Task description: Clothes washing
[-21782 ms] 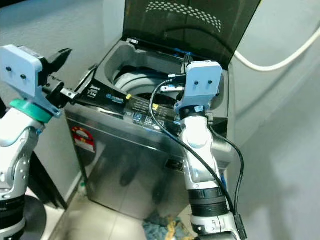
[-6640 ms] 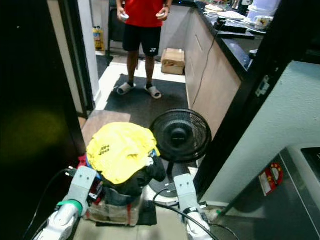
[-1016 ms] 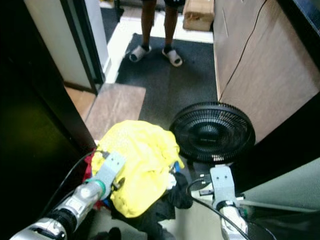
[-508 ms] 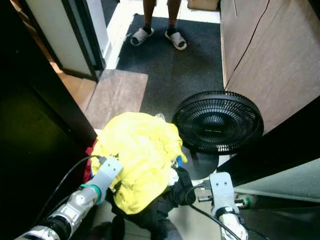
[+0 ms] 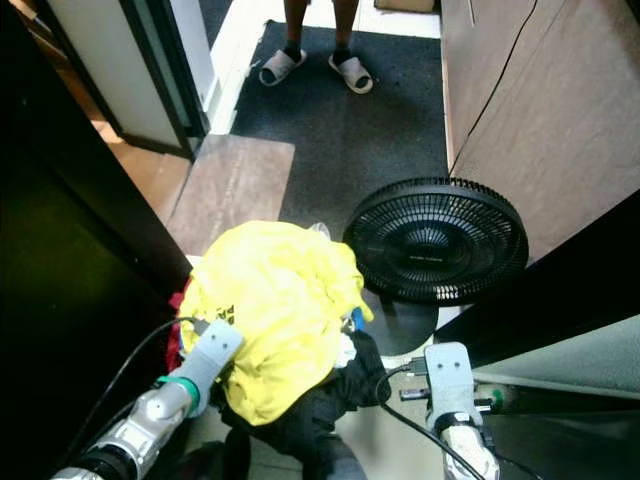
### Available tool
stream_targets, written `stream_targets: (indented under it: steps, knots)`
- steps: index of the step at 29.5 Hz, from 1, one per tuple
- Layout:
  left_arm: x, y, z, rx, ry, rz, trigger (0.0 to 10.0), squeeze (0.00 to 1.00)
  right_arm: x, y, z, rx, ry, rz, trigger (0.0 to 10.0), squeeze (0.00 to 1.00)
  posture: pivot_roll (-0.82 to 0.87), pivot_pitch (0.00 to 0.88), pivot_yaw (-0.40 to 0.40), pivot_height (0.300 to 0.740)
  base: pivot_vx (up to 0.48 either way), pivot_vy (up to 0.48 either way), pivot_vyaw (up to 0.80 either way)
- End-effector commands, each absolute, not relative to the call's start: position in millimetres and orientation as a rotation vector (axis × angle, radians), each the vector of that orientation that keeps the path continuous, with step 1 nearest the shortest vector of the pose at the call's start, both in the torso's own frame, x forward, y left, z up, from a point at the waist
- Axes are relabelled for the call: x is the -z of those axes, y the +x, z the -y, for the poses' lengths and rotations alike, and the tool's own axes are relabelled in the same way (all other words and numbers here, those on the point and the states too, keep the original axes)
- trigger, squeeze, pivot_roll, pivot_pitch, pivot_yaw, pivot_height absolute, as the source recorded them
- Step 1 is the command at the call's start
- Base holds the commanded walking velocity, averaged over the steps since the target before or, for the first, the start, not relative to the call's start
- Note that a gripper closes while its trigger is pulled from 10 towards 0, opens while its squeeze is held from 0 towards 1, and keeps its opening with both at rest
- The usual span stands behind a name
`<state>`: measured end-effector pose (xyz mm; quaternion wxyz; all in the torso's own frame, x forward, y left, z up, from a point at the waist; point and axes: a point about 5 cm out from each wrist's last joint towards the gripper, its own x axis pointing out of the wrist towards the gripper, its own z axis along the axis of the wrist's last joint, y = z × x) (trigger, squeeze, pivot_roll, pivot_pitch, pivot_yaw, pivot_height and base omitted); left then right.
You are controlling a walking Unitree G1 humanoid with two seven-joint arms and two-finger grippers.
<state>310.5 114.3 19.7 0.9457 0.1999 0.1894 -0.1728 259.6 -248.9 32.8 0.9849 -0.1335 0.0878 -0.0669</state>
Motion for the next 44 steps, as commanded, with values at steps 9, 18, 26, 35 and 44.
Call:
stream_targets:
  steps: [9, 18, 26, 35, 44]
  knots:
    - [-2, 286, -144, 0.291, 0.359, -0.432, 0.0, 0.0, -24, 252, 252, 0.155, -0.259, -0.232, 10.0, 0.0, -0.01, 0.359, 0.106, 0.74, 0.0, 0.0, 0.0]
    - [-92, 309, -142, 0.206, 0.145, -0.108, 10.0, 0.0, -34, 274, 237, 0.134, -0.221, -0.185, 10.0, 0.0, 0.05, 0.207, 0.07, 0.74, 0.0, 0.0, 0.0]
    - [-202, 330, -130, 0.173, -0.092, 0.19, 10.0, 0.0, -63, 308, 206, 0.064, -0.147, -0.069, 10.0, 0.0, 0.1, 0.092, 0.013, 0.74, 0.0, 0.0, 0.0]
    - [-246, 335, -123, 0.173, -0.168, 0.293, 10.0, 0.0, -78, 322, 197, 0.039, -0.128, -0.018, 10.0, 0.0, 0.11, 0.04, -0.017, 0.74, 0.0, 0.0, 0.0]
    - [-306, 289, -124, 0.257, -0.016, 0.535, 10.0, 0.0, -135, 322, 178, 0.028, -0.054, 0.223, 10.0, 0.0, 0.1, 0.0, -0.025, 0.74, 0.0, 0.0, 0.0]
